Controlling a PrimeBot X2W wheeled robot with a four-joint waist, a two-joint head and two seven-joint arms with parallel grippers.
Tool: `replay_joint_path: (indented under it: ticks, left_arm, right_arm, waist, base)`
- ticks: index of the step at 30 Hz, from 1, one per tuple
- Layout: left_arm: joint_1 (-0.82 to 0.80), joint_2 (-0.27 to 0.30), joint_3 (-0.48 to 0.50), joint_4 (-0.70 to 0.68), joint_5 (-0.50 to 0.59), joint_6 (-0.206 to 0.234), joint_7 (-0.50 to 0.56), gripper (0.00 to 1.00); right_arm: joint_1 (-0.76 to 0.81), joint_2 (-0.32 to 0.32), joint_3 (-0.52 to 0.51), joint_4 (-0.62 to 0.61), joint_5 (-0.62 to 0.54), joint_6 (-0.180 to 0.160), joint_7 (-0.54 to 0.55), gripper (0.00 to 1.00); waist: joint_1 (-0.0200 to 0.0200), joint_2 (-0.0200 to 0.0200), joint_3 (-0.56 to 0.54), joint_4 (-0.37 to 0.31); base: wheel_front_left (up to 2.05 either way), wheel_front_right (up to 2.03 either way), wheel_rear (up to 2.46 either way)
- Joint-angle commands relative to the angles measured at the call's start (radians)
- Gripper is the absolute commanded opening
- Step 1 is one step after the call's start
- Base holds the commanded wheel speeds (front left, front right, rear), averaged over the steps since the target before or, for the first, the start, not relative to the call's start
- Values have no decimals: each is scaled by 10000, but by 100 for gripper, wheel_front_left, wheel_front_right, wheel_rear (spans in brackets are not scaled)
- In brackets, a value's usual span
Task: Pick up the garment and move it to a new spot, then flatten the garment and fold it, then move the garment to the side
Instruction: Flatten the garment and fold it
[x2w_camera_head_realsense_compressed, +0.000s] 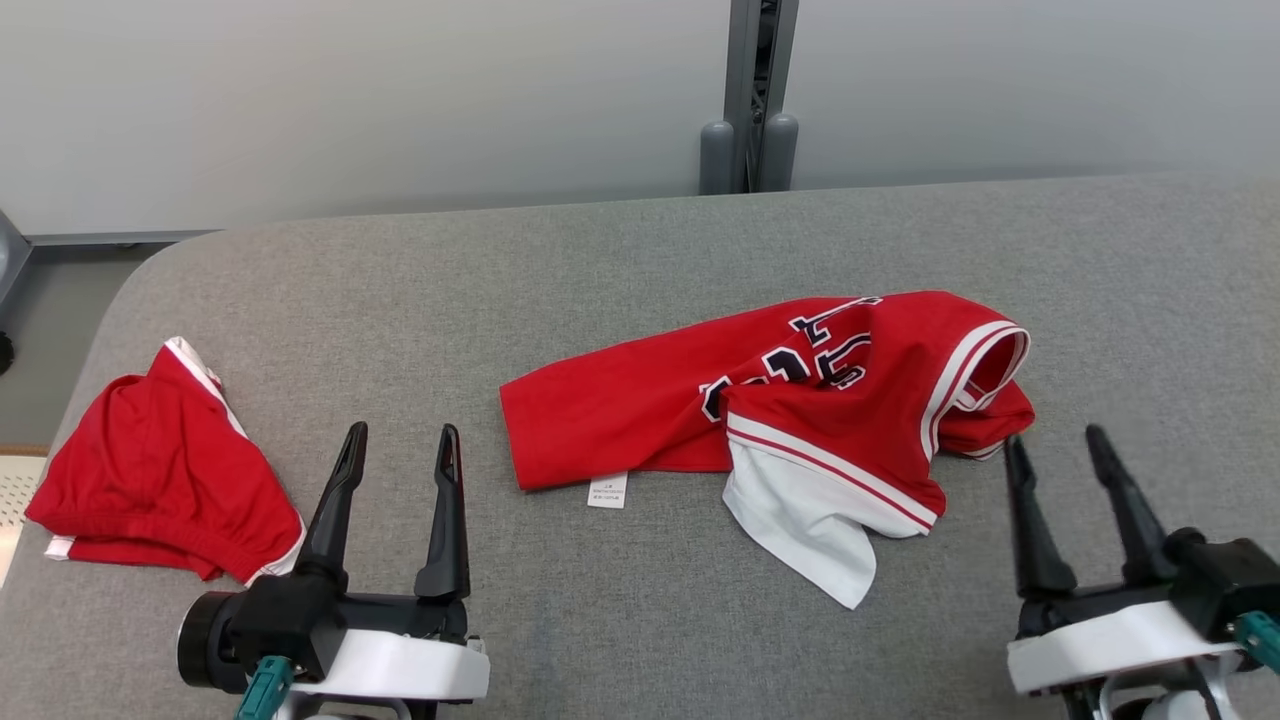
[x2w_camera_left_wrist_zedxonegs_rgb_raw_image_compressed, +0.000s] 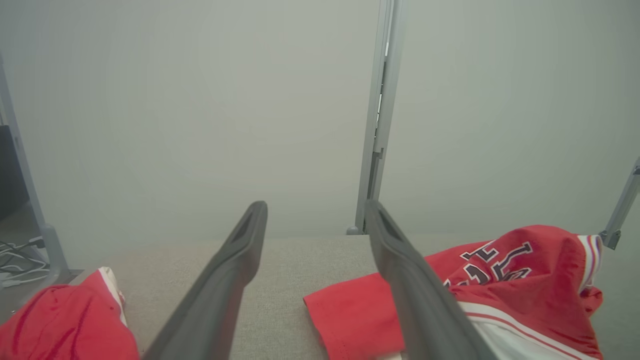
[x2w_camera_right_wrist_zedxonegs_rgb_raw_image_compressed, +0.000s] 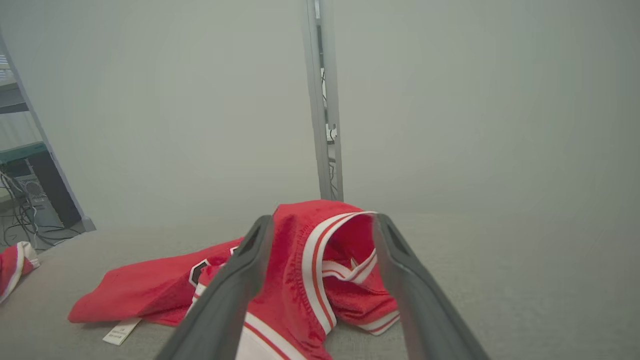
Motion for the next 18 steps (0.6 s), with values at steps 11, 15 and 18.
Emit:
replay_joint_path:
  ticks: [11,15,18]
  left_arm:
    - [-476,30,-377,115,-97,-64,-5,100]
    - [-554,26,-441,166,-192,-53,-5,100]
    - [-614,25,-485,193,-298,-12,-6,100]
  right_arm:
    - [-259,-61,1533,1999,770,-1,2019,100]
    - [-318,-67,1824,2312,1202,-1,2328,100]
    - [-408,-66,1940,2538,1444,-1,2495,100]
  waist:
    - [0,0,674,229]
    - [0,0,761,395]
    - [0,0,816,551]
  base:
    - [0,0,0]
    - [0,0,0]
    - [0,0,0]
